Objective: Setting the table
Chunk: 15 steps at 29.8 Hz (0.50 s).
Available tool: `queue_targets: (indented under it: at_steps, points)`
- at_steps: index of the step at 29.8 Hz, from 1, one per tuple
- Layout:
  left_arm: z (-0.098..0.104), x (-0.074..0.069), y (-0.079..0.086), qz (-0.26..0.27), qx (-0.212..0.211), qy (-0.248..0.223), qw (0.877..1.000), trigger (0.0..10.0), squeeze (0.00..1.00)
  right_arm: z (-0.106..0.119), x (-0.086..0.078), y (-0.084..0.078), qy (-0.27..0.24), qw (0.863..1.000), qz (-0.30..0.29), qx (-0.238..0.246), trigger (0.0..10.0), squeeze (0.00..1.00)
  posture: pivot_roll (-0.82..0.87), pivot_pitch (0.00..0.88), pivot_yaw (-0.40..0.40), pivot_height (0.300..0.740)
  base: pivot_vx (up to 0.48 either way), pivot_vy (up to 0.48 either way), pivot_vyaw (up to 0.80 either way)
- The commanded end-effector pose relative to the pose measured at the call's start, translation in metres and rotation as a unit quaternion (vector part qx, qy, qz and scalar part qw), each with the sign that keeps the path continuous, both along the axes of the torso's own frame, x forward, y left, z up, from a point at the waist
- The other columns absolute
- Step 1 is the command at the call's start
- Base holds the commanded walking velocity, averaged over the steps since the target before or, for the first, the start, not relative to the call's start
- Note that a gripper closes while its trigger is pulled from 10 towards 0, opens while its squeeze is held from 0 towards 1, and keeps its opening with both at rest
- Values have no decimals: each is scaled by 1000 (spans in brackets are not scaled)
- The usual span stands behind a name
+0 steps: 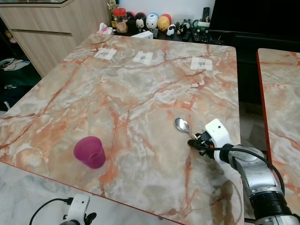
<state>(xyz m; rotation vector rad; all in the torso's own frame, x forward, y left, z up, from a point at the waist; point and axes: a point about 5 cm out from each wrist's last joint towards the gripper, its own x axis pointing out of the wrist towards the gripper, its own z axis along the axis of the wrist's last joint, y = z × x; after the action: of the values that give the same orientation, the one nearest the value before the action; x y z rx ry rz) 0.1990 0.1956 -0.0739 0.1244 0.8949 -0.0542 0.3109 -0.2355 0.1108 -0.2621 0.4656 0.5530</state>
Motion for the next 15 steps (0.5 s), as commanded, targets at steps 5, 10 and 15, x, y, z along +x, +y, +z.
queue_targets:
  at_steps: [5,10,15]
  points:
    - [-4,-8,3,-1,5,18,1000,10000,0,-13,-3,7,23,1000,0,3,0,0,-147,127,70,740,0,0,0]
    - [-4,-7,1,-2,5,18,1000,10000,0,-16,-2,11,25,1000,-5,4,0,0,-143,133,70,740,0,0,0]
    - [-4,-7,1,-2,5,18,1000,10000,0,-19,-3,15,26,1000,-7,6,0,0,-142,135,71,740,0,0,0]
